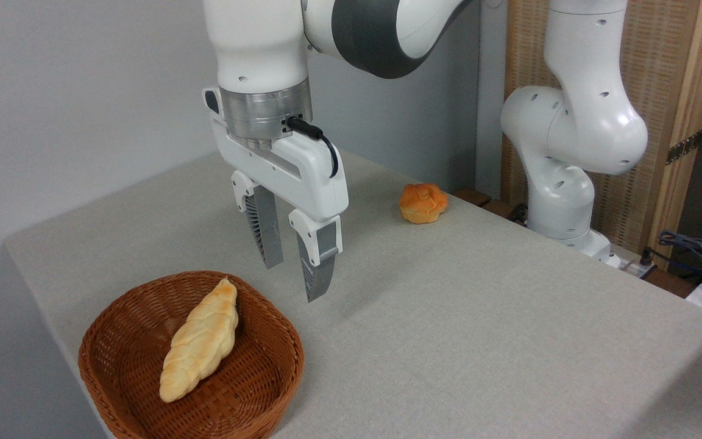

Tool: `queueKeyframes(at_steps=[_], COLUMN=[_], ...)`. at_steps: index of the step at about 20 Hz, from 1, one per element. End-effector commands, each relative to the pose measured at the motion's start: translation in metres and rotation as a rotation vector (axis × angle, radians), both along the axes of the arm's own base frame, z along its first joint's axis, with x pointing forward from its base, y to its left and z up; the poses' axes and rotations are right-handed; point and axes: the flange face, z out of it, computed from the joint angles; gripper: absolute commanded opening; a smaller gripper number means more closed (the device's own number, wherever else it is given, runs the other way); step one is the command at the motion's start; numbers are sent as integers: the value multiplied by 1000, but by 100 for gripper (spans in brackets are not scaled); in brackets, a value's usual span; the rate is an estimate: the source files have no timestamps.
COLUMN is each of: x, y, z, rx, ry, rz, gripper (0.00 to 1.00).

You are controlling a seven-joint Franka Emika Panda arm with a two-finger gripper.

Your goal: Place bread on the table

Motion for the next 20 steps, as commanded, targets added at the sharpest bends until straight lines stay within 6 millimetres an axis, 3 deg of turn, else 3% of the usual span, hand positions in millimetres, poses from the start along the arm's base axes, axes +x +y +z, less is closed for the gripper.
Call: queueKeyframes(at_steps=[1,20], x=[-1,3], y=[2,-5], z=[4,-2], rx=[-23,-24], ry=[-6,-7], rz=[-8,-13], gripper=[100,100])
